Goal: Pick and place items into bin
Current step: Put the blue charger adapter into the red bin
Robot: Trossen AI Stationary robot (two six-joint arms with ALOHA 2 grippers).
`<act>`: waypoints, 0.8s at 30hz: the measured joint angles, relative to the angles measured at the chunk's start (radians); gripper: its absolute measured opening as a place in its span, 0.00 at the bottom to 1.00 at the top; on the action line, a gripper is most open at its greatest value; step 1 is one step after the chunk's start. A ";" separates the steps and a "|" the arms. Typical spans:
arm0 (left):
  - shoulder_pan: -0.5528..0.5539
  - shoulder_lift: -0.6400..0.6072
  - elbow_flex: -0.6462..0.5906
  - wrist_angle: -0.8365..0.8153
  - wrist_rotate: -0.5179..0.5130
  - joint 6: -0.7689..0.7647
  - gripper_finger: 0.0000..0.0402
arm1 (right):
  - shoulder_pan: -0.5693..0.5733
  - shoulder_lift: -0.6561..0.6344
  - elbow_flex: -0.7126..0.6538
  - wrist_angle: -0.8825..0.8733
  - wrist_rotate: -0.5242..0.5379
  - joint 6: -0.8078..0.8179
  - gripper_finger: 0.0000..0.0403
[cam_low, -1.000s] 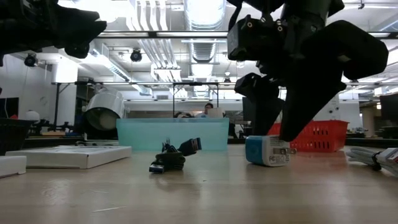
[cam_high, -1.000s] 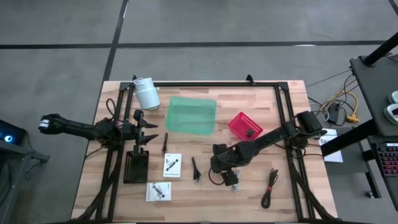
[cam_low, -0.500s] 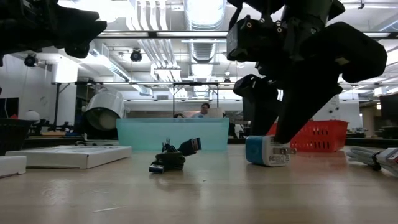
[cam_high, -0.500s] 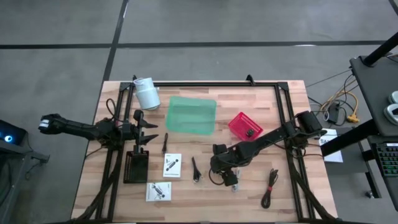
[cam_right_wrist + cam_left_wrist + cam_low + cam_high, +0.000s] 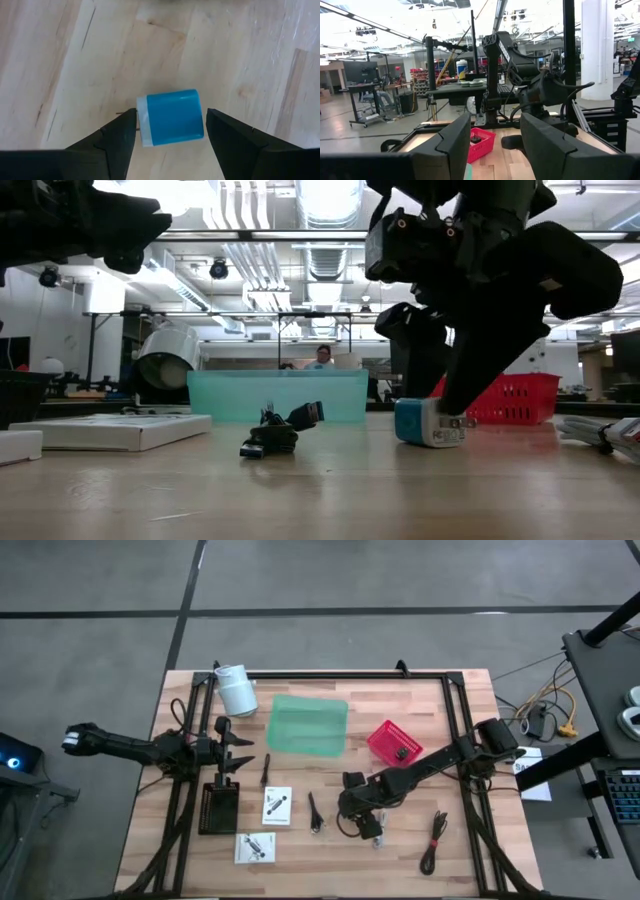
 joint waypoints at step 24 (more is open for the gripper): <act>0.000 0.000 0.000 0.000 0.000 0.000 0.39 | 0.000 0.000 -0.014 0.017 0.001 -0.010 0.43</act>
